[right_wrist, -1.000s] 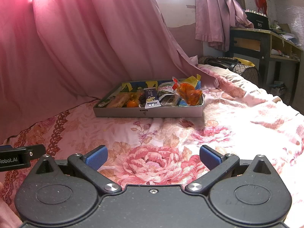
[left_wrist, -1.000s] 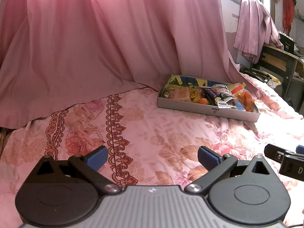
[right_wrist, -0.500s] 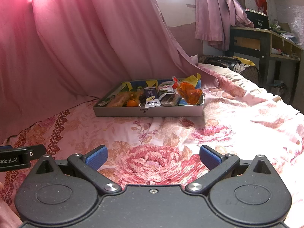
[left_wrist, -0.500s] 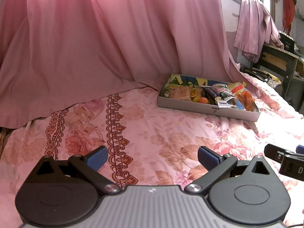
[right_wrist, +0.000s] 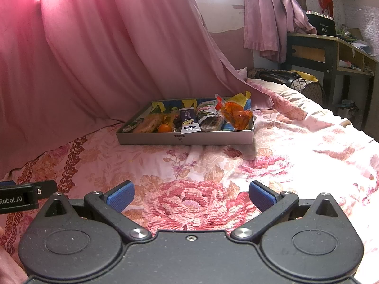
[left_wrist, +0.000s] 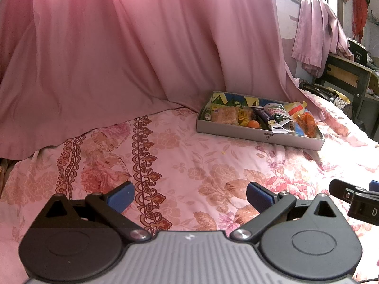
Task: Organize snacks
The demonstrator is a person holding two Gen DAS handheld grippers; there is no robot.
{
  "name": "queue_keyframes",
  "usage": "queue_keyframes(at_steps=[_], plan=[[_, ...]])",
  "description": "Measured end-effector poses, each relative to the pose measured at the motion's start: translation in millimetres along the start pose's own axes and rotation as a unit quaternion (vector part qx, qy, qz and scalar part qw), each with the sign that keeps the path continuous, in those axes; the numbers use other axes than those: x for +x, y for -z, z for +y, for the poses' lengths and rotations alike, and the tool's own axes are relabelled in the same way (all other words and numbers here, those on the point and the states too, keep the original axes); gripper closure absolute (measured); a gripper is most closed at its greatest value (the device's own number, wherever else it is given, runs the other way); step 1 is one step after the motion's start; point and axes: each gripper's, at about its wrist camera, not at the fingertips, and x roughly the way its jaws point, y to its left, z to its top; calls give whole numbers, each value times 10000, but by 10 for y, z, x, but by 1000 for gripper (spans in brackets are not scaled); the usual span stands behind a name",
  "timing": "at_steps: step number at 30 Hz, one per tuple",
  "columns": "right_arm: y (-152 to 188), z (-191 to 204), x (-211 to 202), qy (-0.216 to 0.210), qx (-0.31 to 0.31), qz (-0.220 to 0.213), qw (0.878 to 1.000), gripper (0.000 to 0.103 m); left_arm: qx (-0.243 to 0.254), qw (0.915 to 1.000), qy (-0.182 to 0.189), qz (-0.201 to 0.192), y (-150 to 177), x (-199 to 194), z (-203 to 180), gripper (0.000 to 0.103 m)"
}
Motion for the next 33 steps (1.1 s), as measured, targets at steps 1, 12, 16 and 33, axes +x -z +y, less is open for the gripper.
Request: queue_keyframes(at_steps=[1,12,16,33], plan=[[0,0,0,0,0,1,10000,1,5,10000,-9,6,10,-2,3,0],[-1,2,3,0,-4,3,10000,1,122,9999,-61,79,6,-2,-18,0],[-1,2,6,4,-4,7,10000,1,181,9998,-66,84,8,-18,-32,0],[-5,5,11,2,-7,17,10000,1,251,9996,-95,58,-43,-16,-27,0]])
